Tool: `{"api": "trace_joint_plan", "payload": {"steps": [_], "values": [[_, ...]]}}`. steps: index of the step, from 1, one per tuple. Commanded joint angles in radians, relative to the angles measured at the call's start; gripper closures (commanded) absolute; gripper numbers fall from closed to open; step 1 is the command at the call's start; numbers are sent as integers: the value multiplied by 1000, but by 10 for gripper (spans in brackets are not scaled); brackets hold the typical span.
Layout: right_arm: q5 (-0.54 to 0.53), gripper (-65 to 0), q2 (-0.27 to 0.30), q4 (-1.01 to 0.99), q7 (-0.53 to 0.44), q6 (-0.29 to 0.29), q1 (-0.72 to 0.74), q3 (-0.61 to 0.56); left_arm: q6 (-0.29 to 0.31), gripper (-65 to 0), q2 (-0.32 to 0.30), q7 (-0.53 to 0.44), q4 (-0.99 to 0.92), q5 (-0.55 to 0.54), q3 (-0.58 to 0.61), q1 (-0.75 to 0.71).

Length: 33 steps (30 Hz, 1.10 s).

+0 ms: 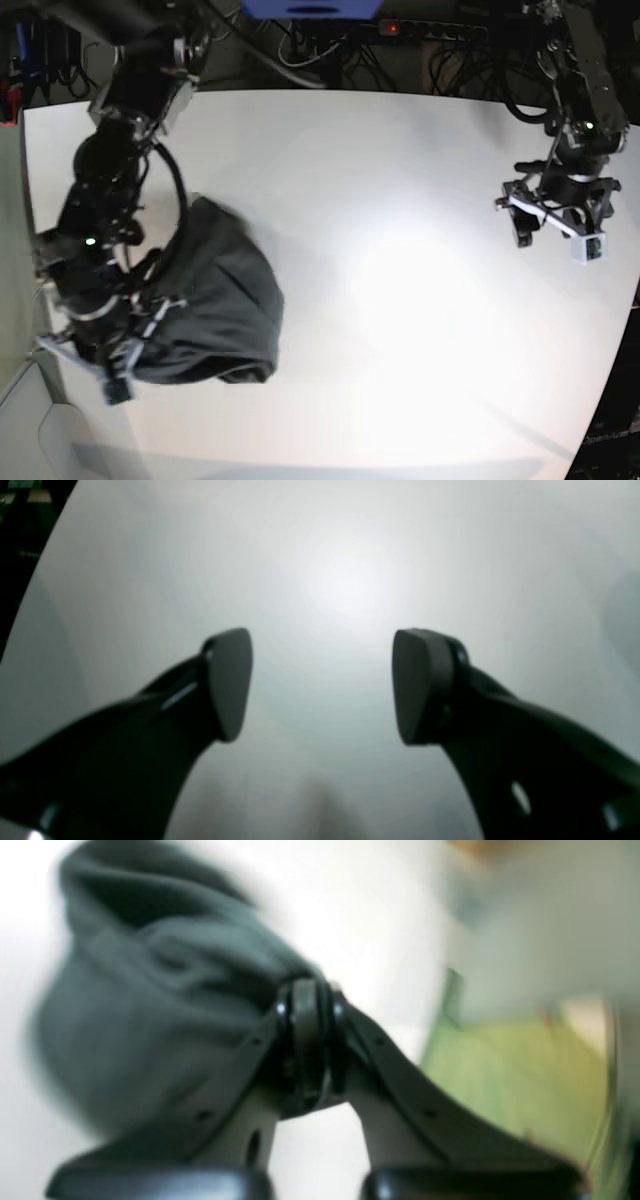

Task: Layout the t-shirt on the table in an organized manner, then fold the t-shirt properly
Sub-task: 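Lift the t-shirt with the right gripper and drag it across the table, then swing the held t-shirt with the right gripper to spread it out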

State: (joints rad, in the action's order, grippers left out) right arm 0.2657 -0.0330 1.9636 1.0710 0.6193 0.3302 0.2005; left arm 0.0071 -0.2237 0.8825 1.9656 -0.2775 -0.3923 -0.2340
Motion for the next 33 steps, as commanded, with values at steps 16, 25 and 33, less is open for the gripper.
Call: {"api": "trace_joint_plan", "payload": {"steps": [16,25,33], "values": [[-61,0,34,35,-47,79,-90,-143,0,-428,-10,-21,16,-1,3,31],[28,0,-26,32,77,79,-187,-741,0,-428,-10,-21,16,-1,0,29],[27,0,-124,32,88,79,-185,-741,0,-428,-10,-21,16,-1,-3,25]]}}
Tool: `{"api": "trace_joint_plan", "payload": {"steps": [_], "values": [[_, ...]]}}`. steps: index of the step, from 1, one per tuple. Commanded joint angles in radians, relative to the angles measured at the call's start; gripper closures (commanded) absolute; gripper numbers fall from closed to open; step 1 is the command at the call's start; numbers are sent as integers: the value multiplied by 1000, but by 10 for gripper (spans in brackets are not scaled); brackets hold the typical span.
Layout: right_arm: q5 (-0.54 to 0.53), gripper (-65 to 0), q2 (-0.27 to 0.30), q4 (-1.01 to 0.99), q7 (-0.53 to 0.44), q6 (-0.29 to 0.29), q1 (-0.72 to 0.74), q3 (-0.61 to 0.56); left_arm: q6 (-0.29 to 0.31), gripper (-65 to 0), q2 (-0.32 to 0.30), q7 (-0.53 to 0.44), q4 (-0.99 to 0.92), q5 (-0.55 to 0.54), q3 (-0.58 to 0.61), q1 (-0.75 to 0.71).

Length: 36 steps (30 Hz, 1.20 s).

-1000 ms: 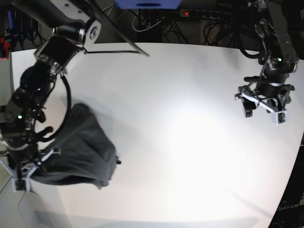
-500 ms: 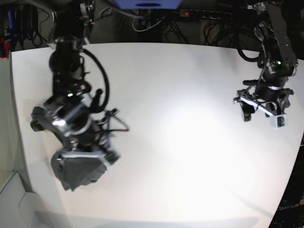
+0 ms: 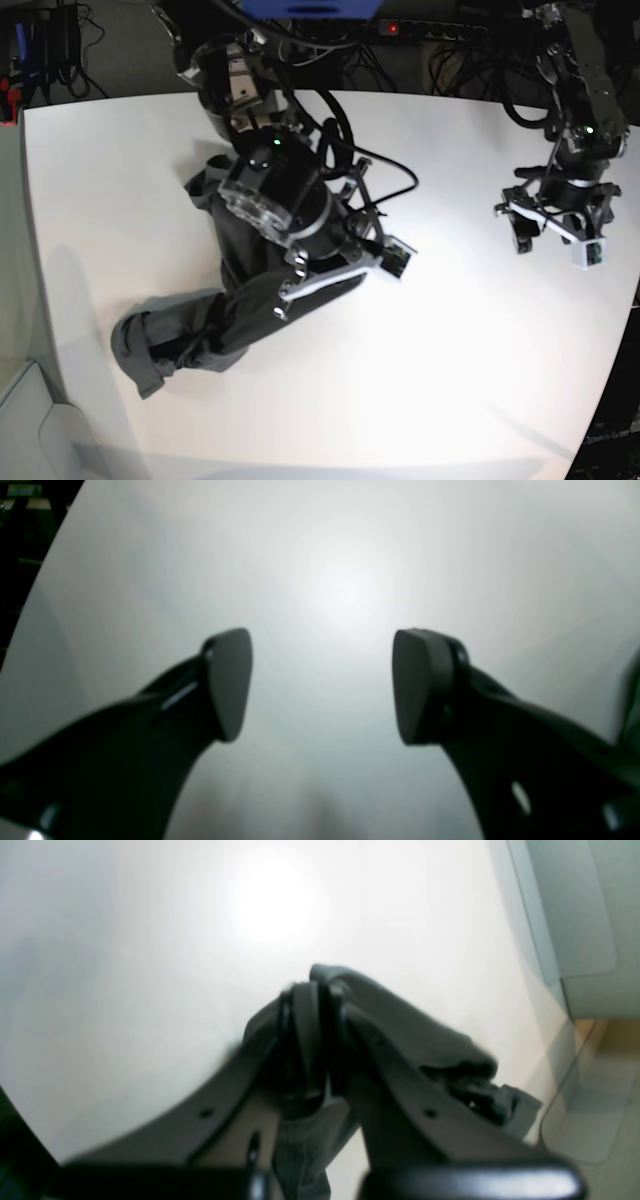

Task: Layout the t-shirt on the table in an organized manner, then fold the t-shirt properly
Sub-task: 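Swing the held t-shirt with the right gripper to spread it out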

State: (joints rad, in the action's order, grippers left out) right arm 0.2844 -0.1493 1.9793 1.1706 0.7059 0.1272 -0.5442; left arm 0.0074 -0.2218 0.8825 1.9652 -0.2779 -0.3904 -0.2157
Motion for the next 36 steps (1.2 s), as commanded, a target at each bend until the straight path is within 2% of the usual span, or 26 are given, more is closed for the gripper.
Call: {"api": "trace_joint_plan", "payload": {"steps": [1,4,8,14,19,25,31,36], "values": [[8,0,-8,16,-13,-8,25,6,-1,-428,-12,-21,16,-1,-5,6],[-9,0,-8,15,-19,-8,67,3,-1,-428,-12,-21,16,-1,-2,6],[-210,0,-8,15,-14,-8,108,9,-1,-428,-12,-21,15,-1,1,8],[-314,0,-8,7,-22,-8,107,48,-1,-428,-12,-21,15,-1,-6,5],[-400,0,-8,7,-22,-8,118,240,-1,-428,-14,-21,15,4,-8,-11],[-405,0,-6,7,-21,-8,231,479,-1,-428,-14,-21,16,4,-8,-20],[-403,0,96,7,-13,-8,355,703,-1,-428,-14,-21,16,1,-8,-20],[-406,0,221,8,-21,-8,397,772,-1,-428,-14,-21,16,1,-6,-20]]}}
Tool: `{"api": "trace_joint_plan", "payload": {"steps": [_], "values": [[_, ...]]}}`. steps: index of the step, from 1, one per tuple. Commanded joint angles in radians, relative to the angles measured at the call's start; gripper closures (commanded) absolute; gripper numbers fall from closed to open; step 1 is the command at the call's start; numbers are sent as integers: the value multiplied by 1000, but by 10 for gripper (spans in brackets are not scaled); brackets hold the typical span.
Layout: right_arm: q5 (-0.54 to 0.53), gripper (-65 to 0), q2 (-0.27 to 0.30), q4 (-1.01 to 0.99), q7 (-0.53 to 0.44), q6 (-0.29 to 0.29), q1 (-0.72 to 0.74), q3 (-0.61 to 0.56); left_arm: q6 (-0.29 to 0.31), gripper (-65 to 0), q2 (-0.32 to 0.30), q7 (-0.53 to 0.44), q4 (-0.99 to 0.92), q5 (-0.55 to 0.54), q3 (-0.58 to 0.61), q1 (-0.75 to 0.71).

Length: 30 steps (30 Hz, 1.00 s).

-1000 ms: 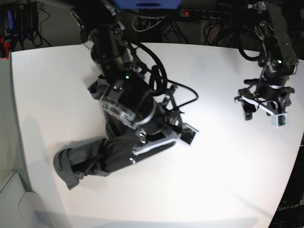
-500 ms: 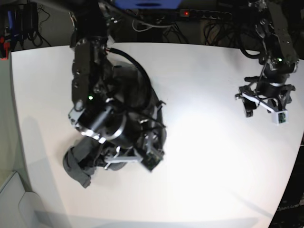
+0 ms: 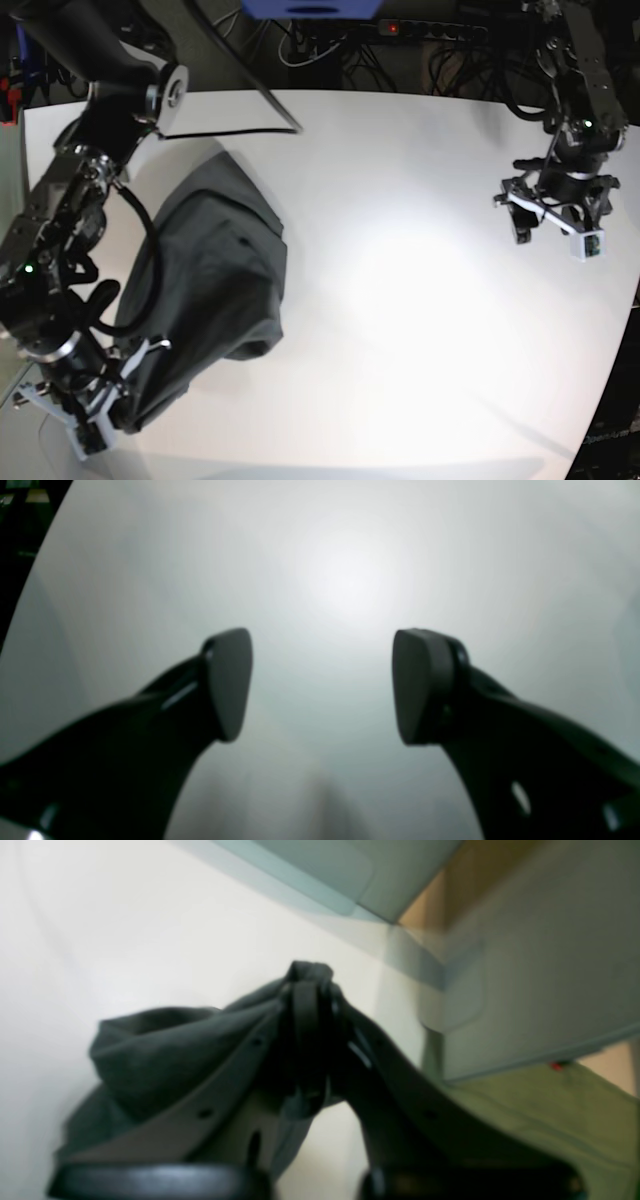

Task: Layout the t-shirt on the table in an organized manner, then fold the t-shirt properly
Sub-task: 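Swing the held t-shirt with the right gripper to spread it out, then release the t-shirt and regrasp its fabric with the right gripper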

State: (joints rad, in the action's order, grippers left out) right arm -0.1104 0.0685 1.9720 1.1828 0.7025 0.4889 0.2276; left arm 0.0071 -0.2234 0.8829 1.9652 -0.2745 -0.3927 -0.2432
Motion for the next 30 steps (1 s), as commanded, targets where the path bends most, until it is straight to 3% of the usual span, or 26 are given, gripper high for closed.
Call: {"api": "trace_joint_plan", "payload": {"steps": [1,9,20,24,27,30], "values": [[-10,0,21,19,-33,-4,38,3,0,-428,-12,-21,16,-2,-4,8],[-12,0,189,22,-36,-4,-5,135,0,-428,-12,-21,16,-2,-4,11],[-8,-7,202,14,-91,-4,-232,290,0,-428,-12,-21,16,-2,4,17],[-8,-88,201,14,-88,-4,-293,339,0,-428,-12,-21,16,-2,4,17],[-10,-172,199,14,-91,-65,-344,335,0,-428,-12,-21,16,-2,4,17],[-10,-244,199,14,-93,-66,-359,335,0,-428,-12,-21,16,-2,4,18]]}}
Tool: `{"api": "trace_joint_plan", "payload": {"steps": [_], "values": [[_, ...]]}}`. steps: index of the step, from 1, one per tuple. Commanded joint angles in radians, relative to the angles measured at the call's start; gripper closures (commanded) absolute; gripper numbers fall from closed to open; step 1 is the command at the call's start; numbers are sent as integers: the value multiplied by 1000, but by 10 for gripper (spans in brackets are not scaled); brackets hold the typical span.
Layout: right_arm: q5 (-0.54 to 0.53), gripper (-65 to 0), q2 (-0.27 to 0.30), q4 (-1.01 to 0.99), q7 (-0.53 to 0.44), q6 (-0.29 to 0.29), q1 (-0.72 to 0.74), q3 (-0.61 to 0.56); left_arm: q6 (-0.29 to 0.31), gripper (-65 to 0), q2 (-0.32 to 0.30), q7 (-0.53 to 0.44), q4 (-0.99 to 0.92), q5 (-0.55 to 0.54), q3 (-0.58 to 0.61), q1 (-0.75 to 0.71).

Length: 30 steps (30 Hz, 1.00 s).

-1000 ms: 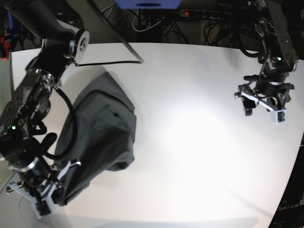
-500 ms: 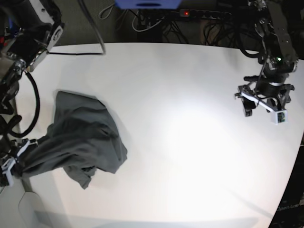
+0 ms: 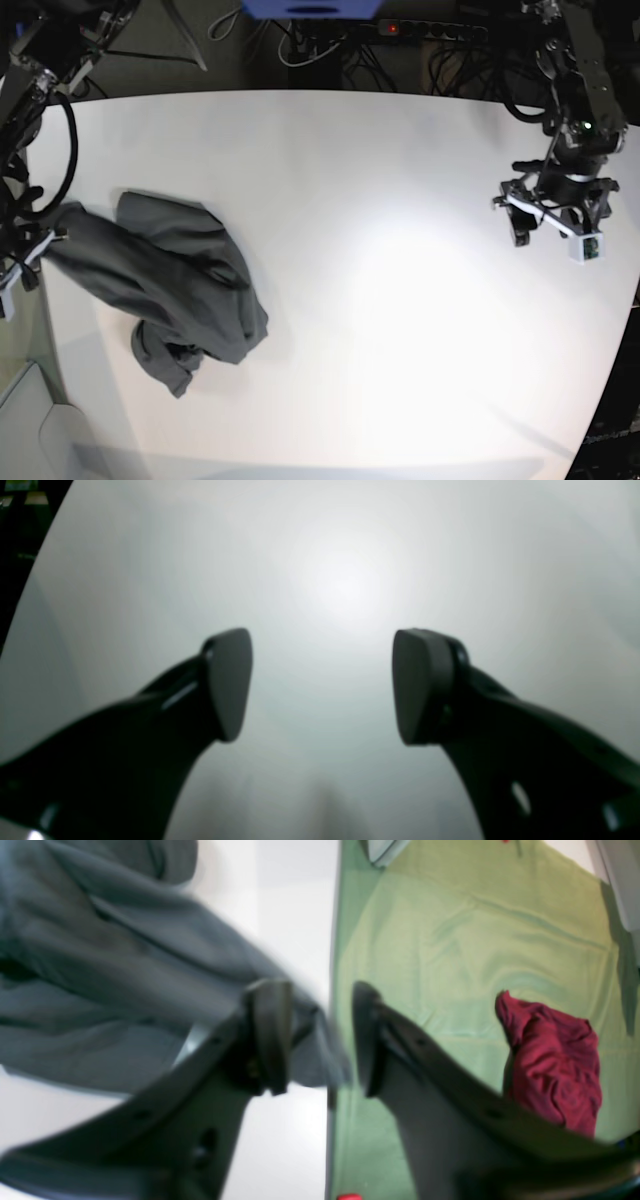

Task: Layout the t-shirt on the table in an organized manner, then fold the t-shirt properly
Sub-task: 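Release the t-shirt and regrasp its fabric with the right gripper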

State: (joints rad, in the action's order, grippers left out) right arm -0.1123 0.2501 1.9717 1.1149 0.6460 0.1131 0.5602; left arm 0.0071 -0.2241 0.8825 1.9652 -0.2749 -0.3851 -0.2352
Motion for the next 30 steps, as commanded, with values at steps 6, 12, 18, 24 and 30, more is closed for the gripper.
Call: {"api": "trace_joint_plan", "payload": {"steps": [6,12,18,24,30], "values": [[-23,-315,-2,25,-25,25,23,54,0,-428,-11,-21,16,-2,-4,10],[-33,-315,-125,18,-15,52,-68,-93,0,-428,-10,-21,15,-4,-4,10],[-28,-316,-196,11,-19,52,-155,-337,0,-428,-10,-21,15,-4,-4,10],[-28,-317,-219,-213,-37,52,-111,-395,0,-428,-10,-21,15,-4,-4,9],[-28,-317,-194,-374,-169,52,-95,-395,0,-428,-10,-21,15,-4,-4,9]]}}
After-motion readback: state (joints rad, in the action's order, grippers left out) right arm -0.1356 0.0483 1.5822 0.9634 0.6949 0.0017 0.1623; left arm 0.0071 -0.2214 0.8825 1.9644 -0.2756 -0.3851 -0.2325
